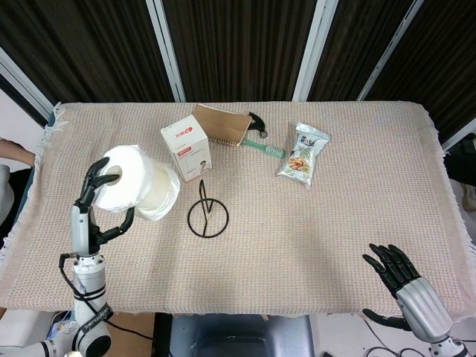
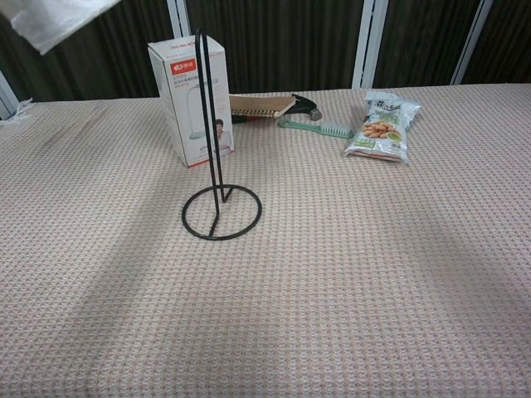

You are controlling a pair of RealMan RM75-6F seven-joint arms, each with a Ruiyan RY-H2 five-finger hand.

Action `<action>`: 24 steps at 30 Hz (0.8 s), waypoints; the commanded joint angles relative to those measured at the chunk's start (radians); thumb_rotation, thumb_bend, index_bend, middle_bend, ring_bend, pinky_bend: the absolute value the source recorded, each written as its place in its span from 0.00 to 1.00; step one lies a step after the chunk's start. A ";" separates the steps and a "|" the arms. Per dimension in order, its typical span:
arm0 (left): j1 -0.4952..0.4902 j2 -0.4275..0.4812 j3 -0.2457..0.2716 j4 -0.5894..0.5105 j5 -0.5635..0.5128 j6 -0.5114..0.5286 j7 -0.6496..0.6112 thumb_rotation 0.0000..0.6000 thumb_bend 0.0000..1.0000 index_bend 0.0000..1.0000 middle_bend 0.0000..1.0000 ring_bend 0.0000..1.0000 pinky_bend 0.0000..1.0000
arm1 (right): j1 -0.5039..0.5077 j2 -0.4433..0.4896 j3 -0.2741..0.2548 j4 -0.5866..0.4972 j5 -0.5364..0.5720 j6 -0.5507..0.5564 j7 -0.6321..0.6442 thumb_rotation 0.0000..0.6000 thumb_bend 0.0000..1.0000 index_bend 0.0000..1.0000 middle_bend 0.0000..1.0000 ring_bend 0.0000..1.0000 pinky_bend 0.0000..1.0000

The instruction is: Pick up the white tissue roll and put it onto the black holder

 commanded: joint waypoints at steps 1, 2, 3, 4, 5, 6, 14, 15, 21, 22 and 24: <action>-0.076 -0.020 -0.034 -0.050 0.007 -0.060 0.111 1.00 0.89 0.65 0.77 0.76 0.99 | -0.001 0.004 0.001 0.000 0.003 0.002 0.007 1.00 0.12 0.00 0.00 0.00 0.00; -0.087 -0.028 -0.036 -0.046 0.008 -0.067 0.132 1.00 0.89 0.65 0.77 0.76 0.99 | -0.001 0.005 0.001 0.000 0.004 0.002 0.010 1.00 0.12 0.00 0.00 0.00 0.00; -0.097 -0.037 -0.037 -0.041 0.008 -0.072 0.149 1.00 0.89 0.65 0.77 0.76 0.99 | 0.000 0.007 0.001 0.000 0.005 0.002 0.012 1.00 0.12 0.00 0.00 0.00 0.00; -0.109 -0.048 -0.039 -0.032 0.007 -0.079 0.167 1.00 0.89 0.65 0.77 0.76 0.99 | 0.000 0.008 0.001 0.000 0.006 0.002 0.014 1.00 0.12 0.00 0.00 0.00 0.00; -0.118 -0.056 -0.039 -0.026 0.005 -0.085 0.178 1.00 0.89 0.65 0.77 0.76 0.99 | 0.000 0.009 0.001 0.000 0.006 0.003 0.016 1.00 0.12 0.00 0.00 0.00 0.00; -0.126 -0.064 -0.040 -0.018 0.002 -0.091 0.188 1.00 0.89 0.65 0.77 0.76 0.99 | -0.001 0.010 0.001 0.001 0.006 0.004 0.019 1.00 0.12 0.00 0.00 0.00 0.00; -0.185 -0.119 -0.041 0.046 -0.041 -0.147 0.251 1.00 0.89 0.65 0.77 0.76 0.99 | -0.001 0.015 0.002 0.001 0.009 0.006 0.030 1.00 0.12 0.00 0.00 0.00 0.00; -0.191 -0.124 -0.044 0.053 -0.048 -0.152 0.255 1.00 0.89 0.65 0.77 0.76 0.99 | -0.001 0.015 0.003 0.001 0.010 0.006 0.030 1.00 0.12 0.00 0.00 0.00 0.00; -0.214 -0.139 -0.053 0.070 -0.089 -0.181 0.269 1.00 0.89 0.65 0.77 0.76 0.99 | -0.003 0.019 0.006 0.002 0.013 0.014 0.040 1.00 0.12 0.00 0.00 0.00 0.00; -0.217 -0.141 -0.053 0.074 -0.095 -0.184 0.271 1.00 0.89 0.65 0.77 0.76 0.99 | -0.004 0.020 0.006 0.003 0.013 0.015 0.041 1.00 0.12 0.00 0.00 0.00 0.00; -0.220 -0.142 -0.050 0.076 -0.101 -0.189 0.271 1.00 0.89 0.65 0.77 0.76 0.99 | -0.004 0.020 0.005 0.004 0.012 0.014 0.044 1.00 0.12 0.00 0.00 0.00 0.00</action>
